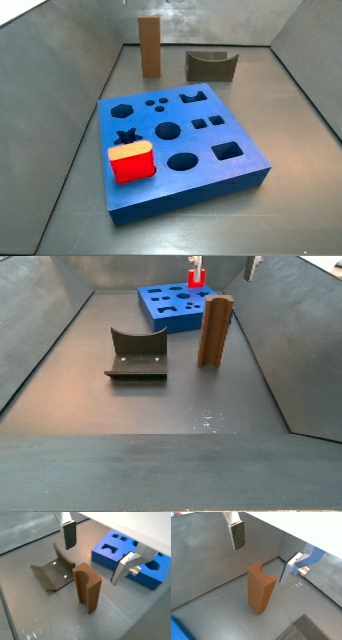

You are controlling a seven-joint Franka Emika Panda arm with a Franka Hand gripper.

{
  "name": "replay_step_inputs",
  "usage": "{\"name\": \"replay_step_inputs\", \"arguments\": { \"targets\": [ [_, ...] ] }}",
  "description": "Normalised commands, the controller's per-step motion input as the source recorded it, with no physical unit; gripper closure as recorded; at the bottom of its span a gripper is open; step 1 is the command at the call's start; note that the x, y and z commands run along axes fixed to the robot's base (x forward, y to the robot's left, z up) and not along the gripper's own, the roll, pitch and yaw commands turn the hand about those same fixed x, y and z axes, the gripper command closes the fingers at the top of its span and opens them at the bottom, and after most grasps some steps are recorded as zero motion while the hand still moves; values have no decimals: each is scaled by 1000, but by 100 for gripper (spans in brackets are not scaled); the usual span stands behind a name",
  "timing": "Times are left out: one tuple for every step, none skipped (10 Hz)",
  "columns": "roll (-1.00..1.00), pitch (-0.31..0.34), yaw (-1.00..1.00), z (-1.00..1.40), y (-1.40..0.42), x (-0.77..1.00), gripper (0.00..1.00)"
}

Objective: Pick up the arch object. Move up. Place the arch object on the fixture. Regrasp the arch object. Rotate the arch object. Move to above the board. Insert the arch object.
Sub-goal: Rotate the arch object.

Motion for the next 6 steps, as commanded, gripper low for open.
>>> {"name": "replay_step_inputs", "arguments": {
  "targets": [
    [-11,5,1000,-47,-5,37,0],
    [-11,5,1000,-43,-5,37,0],
    [-12,5,1000,-32,-4,40,0],
    [-12,5,1000,-28,-4,41,0],
    [-12,5,1000,-26,-4,42,0],
    [-13,5,1000,-24,-3,42,0]
  ]
}}
